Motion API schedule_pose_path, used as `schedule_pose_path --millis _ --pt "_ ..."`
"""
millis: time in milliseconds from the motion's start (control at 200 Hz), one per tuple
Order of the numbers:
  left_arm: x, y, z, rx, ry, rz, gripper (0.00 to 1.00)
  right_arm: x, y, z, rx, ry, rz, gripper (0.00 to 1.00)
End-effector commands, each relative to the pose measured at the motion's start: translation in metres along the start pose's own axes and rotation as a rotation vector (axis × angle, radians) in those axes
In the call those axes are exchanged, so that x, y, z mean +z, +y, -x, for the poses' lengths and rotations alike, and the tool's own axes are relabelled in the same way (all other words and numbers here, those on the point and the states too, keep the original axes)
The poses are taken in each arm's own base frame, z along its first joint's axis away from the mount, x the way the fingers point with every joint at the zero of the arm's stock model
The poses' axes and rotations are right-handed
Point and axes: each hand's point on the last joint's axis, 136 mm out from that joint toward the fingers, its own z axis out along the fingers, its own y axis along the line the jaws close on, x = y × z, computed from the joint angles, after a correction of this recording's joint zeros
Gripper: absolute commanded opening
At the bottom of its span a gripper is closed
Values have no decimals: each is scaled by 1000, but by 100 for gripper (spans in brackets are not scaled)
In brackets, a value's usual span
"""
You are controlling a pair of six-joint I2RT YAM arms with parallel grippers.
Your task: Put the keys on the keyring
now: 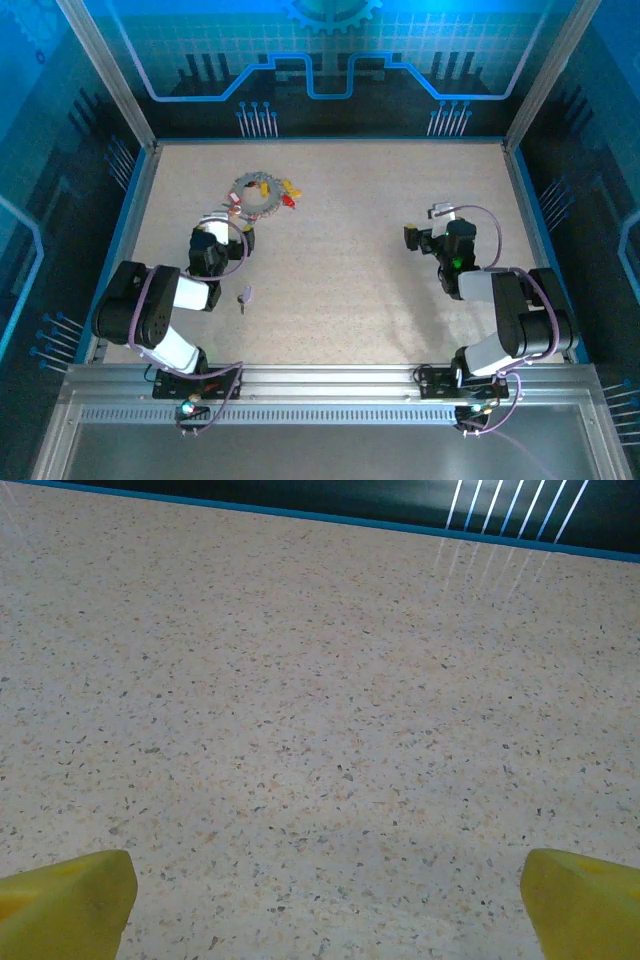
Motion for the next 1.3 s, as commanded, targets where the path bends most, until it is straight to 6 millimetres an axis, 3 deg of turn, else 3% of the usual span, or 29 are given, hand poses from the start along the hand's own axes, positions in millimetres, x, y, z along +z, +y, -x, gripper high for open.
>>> schedule_pose_path --millis 0,880,996,1066,1226,1296 --pt "1 -3 15 0 -38 -9 99 1 -4 8 20 -14 -5 100" --pt "-2 -4 16 4 -54 -14 99 -1 -3 9 21 -23 -2 100" --pt "-11 -8 18 29 -103 -19 99 -18 -2 26 15 -39 19 100" --pt "-24 -8 27 34 -151 -11 99 -38 2 53 -6 -96 45 100" --pt "-58 -16 72 16 -177 -40 99 -103 -3 126 -1 -245 23 100" --pt "-72 -21 98 -23 -124 -69 99 -129 -14 143 52 -248 -34 100"
